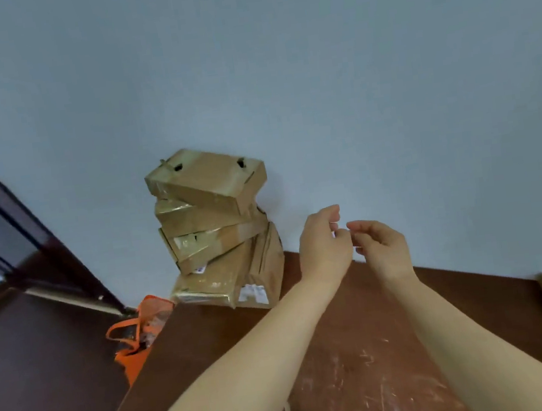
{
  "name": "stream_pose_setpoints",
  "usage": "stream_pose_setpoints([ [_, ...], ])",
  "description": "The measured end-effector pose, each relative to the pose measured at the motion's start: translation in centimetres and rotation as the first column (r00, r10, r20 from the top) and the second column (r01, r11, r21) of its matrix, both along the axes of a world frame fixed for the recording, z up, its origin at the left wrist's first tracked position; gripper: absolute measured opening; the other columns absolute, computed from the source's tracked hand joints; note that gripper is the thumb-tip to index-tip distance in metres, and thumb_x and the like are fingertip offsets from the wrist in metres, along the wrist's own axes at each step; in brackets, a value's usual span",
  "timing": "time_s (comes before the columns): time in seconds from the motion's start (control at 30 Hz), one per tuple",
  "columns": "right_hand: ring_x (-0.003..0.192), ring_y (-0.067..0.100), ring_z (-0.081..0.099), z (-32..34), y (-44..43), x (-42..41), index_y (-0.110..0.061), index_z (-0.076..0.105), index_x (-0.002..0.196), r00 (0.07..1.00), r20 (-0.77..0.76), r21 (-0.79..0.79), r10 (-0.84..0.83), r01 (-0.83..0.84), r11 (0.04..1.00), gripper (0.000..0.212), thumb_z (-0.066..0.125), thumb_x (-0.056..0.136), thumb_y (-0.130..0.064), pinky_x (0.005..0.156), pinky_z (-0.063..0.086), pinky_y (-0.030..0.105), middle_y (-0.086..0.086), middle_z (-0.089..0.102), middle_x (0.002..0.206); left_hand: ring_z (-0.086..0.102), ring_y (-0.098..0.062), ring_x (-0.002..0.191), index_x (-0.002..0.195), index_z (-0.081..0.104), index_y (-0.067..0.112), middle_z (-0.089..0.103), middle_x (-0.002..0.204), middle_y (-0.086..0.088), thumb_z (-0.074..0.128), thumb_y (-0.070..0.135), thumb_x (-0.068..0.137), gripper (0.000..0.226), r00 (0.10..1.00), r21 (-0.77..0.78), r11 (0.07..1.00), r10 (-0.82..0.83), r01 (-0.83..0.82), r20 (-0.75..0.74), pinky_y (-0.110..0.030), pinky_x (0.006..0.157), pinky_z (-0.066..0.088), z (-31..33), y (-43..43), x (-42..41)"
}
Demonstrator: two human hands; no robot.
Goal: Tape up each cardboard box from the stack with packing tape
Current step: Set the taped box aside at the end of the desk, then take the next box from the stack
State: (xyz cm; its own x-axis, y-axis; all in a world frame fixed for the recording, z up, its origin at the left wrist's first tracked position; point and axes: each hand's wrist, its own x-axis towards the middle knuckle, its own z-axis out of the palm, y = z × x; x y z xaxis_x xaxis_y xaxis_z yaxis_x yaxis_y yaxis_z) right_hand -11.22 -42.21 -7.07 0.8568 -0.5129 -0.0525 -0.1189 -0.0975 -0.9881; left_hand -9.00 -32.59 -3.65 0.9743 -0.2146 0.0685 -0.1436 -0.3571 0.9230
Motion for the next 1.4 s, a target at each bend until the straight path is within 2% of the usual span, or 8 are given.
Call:
stream_pose_setpoints([
  [0.27, 0.077, 0.025, 0.066, 5.2, 7.3, 5.4, -0.004, 0.059, 0.111, 0.992, -0.017, 0.223, 0.123, -0.116, 0.968, 0.020, 0.048, 0.096, -0.010, 0.070, 0.056, 0.031, 0.015, 0.066, 0.094, 0.057, -0.010, 0.105, 0.121, 0.061, 0.016, 0.061, 0.110, 0.006, 0.042, -0.006, 0.090, 0.043, 0.954, -0.185, 0.947, 0.285, -0.264, 0.097, -0.021, 0.092, 0.044, 3.5, 7.7, 2.8],
  [0.47, 0.097, 0.035, 0.066, 5.0, 10.2, 9.5, 0.008, 0.054, 0.117, 0.959, -0.136, 0.339, 0.247, -0.189, 0.922, 0.054, 0.064, 0.088, -0.037, 0.090, 0.054, 0.041, 0.028, 0.061, 0.109, 0.055, -0.001, 0.095, 0.116, 0.060, 0.022, 0.060, 0.103, 0.012, 0.044, -0.004, 0.092, 0.038, 0.878, -0.234, 0.858, 0.478, -0.457, 0.039, -0.009, 0.079, 0.041, 3.7, 12.5, 1.8],
  [0.67, 0.085, 0.028, 0.067, 5.4, 11.8, 12.3, -0.005, 0.044, 0.115, 0.966, -0.110, 0.485, 0.233, -0.152, 0.861, 0.060, 0.073, 0.080, -0.045, 0.087, 0.056, 0.040, 0.018, 0.058, 0.105, 0.058, -0.012, 0.103, 0.114, 0.063, 0.021, 0.064, 0.113, 0.003, 0.046, -0.004, 0.091, 0.037, 0.818, -0.219, 0.799, 0.575, -0.561, 0.002, -0.027, 0.097, 0.046, 3.0, 17.4, 1.0],
  [0.87, 0.045, 0.014, 0.064, 5.4, 13.2, 13.1, 0.001, 0.054, 0.119, 0.985, -0.036, 0.347, 0.167, -0.144, 0.927, 0.053, 0.072, 0.082, -0.032, 0.083, 0.058, 0.041, 0.018, 0.062, 0.111, 0.058, -0.015, 0.106, 0.115, 0.062, 0.019, 0.063, 0.113, 0.001, 0.047, -0.003, 0.091, 0.035, 0.821, -0.254, 0.788, 0.569, -0.560, -0.044, -0.029, 0.099, 0.045, 3.0, 20.7, 2.9],
  [1.0, 0.053, 0.011, 0.066, 4.6, 15.4, 11.5, -0.002, 0.050, 0.131, 0.996, 0.055, 0.357, 0.069, -0.084, 0.930, 0.061, 0.069, 0.080, -0.031, 0.088, 0.055, 0.045, 0.015, 0.066, 0.106, 0.057, -0.016, 0.109, 0.122, 0.058, 0.015, 0.059, 0.123, -0.003, 0.050, 0.005, 0.094, 0.030, 0.833, -0.364, 0.755, 0.535, -0.546, -0.140, -0.033, 0.101, 0.046, 3.4, 23.3, 5.3],
  [1.17, 0.063, 0.017, 0.063, 4.4, 19.8, 9.7, -0.005, 0.054, 0.127, 0.987, 0.158, 0.415, 0.029, -0.093, 0.905, 0.054, 0.069, 0.079, -0.026, 0.061, 0.053, 0.031, 0.009, 0.062, 0.098, 0.052, -0.019, 0.118, 0.148, 0.030, 0.017, 0.045, 0.140, -0.005, 0.055, 0.040, 0.094, 0.064, 0.870, -0.550, 0.674, 0.381, -0.493, -0.313, -0.040, 0.108, 0.041, 4.2, 27.6, 7.6],
  [1.27, 0.059, 0.017, 0.064, 4.1, 22.5, 8.7, -0.005, 0.053, 0.127, 0.989, 0.129, 0.361, 0.074, -0.116, 0.925, 0.053, 0.069, 0.080, -0.025, 0.063, 0.052, 0.032, 0.011, 0.065, 0.094, 0.054, -0.018, 0.120, 0.149, 0.029, 0.021, 0.050, 0.138, -0.002, 0.057, 0.059, 0.085, 0.079, 0.878, -0.637, 0.603, 0.329, -0.480, -0.349, -0.039, 0.105, 0.043, 3.9, 30.3, 8.7],
  [1.4, 0.060, 0.016, 0.063, 3.2, 26.0, 7.9, -0.007, 0.052, 0.124, 0.982, 0.125, 0.332, 0.138, -0.173, 0.927, 0.045, 0.068, 0.084, -0.020, 0.058, 0.053, 0.030, 0.011, 0.067, 0.093, 0.065, -0.015, 0.105, 0.147, 0.033, 0.018, 0.061, 0.125, -0.002, 0.061, 0.054, 0.086, 0.077, 0.817, -0.666, 0.479, 0.407, -0.572, -0.408, -0.035, 0.093, 0.054, 2.5, 34.3, 8.5],
])
